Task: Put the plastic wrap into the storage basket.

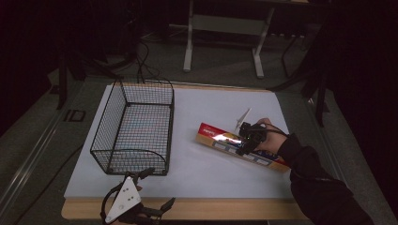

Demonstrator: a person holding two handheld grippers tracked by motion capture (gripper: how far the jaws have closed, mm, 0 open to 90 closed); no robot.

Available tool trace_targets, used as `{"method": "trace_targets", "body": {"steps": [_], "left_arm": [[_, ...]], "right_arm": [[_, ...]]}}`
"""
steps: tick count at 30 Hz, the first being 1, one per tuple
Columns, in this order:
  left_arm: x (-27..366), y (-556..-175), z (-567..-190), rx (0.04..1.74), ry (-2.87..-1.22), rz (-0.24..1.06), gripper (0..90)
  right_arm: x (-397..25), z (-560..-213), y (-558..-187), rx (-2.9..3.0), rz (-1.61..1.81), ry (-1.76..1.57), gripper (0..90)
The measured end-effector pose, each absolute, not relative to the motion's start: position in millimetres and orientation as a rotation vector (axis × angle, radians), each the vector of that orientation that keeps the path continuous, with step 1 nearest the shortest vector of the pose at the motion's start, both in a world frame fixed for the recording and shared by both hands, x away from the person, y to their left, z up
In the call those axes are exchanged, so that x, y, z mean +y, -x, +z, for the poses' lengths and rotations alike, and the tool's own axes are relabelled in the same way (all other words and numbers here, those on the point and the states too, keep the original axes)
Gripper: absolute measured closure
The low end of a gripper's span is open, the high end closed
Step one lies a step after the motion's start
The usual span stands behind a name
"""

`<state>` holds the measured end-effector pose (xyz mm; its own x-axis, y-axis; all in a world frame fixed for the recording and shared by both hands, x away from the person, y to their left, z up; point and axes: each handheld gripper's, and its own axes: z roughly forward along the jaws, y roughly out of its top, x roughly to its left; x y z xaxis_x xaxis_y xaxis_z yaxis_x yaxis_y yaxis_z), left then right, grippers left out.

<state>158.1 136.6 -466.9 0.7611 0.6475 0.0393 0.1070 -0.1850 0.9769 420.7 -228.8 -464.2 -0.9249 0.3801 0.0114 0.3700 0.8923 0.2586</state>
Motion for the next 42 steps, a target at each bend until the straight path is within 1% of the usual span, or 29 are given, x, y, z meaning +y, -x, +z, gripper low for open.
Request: {"method": "trace_targets", "body": {"steps": [4, 8, 15, 27, 39, 42], "left_arm": [[135.9, -157.7, -466.0, 0.593, -1.711, 0.541, 0.7], [135.4, -158.3, -465.5, 0.589, -1.707, 0.535, 0.8], [134.7, -157.8, -464.9, 0.583, -1.704, 0.532, 0.8], [133.5, -158.1, -465.3, 0.575, -1.708, 0.526, 0.8], [133.7, -157.1, -465.2, 0.566, -1.714, 0.525, 0.7], [133.7, -156.9, -465.3, 0.565, -1.715, 0.523, 0.8]], "right_arm": [[-232.0, -449.7, -422.6, 2.945, 0.49, -0.771, 39.1], [-232.4, -442.3, -427.3, 2.862, 0.542, -0.965, 39.2], [-231.6, -446.2, -437.4, 2.696, 0.534, -1.157, 39.3], [-228.3, -471.8, -455.9, 2.662, 0.508, -1.218, 39.3], [-216.0, -493.8, -460.4, 2.686, 0.423, -1.166, 39.2], [-217.2, -494.2, -461.2, 2.69, 0.438, -1.178, 39.2]]}}
